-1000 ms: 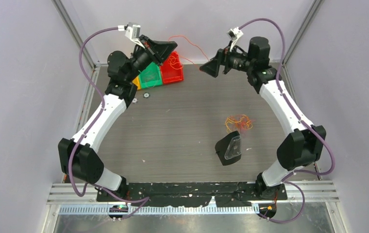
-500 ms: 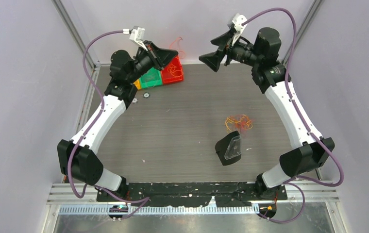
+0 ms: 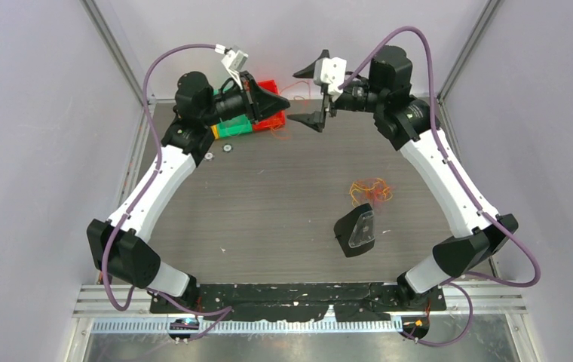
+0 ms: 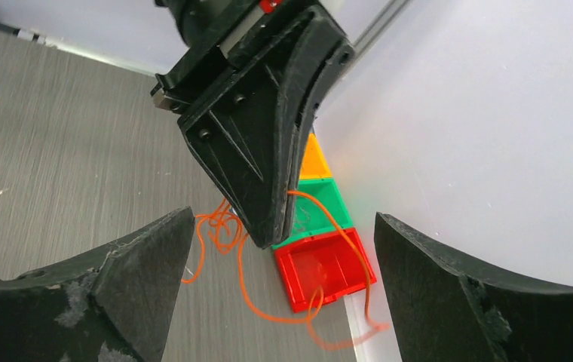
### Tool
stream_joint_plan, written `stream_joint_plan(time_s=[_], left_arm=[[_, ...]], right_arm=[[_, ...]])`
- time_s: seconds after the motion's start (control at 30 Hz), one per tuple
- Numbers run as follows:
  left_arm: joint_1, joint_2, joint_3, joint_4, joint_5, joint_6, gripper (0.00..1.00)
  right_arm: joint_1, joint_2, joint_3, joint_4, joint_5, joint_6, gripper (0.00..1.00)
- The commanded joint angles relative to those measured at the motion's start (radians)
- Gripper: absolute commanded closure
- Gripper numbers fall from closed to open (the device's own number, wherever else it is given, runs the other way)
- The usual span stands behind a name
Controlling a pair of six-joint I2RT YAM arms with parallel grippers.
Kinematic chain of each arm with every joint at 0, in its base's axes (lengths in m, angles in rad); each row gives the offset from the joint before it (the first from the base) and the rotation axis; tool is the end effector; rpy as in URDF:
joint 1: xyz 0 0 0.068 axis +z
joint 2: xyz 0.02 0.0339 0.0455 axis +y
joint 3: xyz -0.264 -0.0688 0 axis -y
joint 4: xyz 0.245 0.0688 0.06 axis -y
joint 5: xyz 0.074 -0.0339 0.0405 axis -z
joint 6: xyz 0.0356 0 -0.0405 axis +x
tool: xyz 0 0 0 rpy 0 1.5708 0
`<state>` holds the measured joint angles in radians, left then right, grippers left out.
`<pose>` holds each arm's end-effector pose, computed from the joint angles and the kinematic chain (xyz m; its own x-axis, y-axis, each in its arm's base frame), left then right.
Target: Untangle the cables
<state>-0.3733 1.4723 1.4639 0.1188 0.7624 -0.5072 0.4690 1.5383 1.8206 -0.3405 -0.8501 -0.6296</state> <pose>0.3064 -0.1464 0.4451 -0.3489 -0.2406 -0.9057 0.8391 0.3503 -0.4163 0.2799 0.1718 0.4976 0.5277 -0.1682 -0.8326 -0.8124 0.1863 -0.5525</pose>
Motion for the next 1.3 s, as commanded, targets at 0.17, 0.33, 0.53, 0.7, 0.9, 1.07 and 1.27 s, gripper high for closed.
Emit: stream_joint_plan(time_s=[0.17,0.33,0.53,0.7,0.9,1.07,1.27], left_arm=[[-0.009,-0.002,0.046,0.017,0.147,0.016,1.00],[-0.009,-0.018,-0.027,0.214,0.014,-0.133,1.00],[-0.017,0.000,-0.055,0.387,-0.180,-0.347,1.00],[-0.032,-0.020,-0.108,0.456,-0.297,-0.473,1.00],[-0.049,-0.054,-0.121,0.408,-0.373,-0.541,1.00],[-0.041,-0.074,-0.114,0.359,-0.408,-0.542,1.00],[-0.038,-0.080,-0.111,0.349,-0.423,-0.549,1.00]], right_arm=[[0.047,0.050,0.030,-0.124,0.005,-0.167,0.05],[0.075,0.052,-0.016,0.008,0.029,-0.015,0.05],[0.133,0.009,-0.192,0.303,0.145,0.202,0.02],[0.141,0.002,-0.284,0.508,0.276,0.345,0.03],[0.141,0.025,-0.305,0.609,0.364,0.399,0.22],[0.141,0.007,-0.355,0.630,0.398,0.377,0.42],[0.141,-0.001,-0.366,0.596,0.412,0.331,0.65]])
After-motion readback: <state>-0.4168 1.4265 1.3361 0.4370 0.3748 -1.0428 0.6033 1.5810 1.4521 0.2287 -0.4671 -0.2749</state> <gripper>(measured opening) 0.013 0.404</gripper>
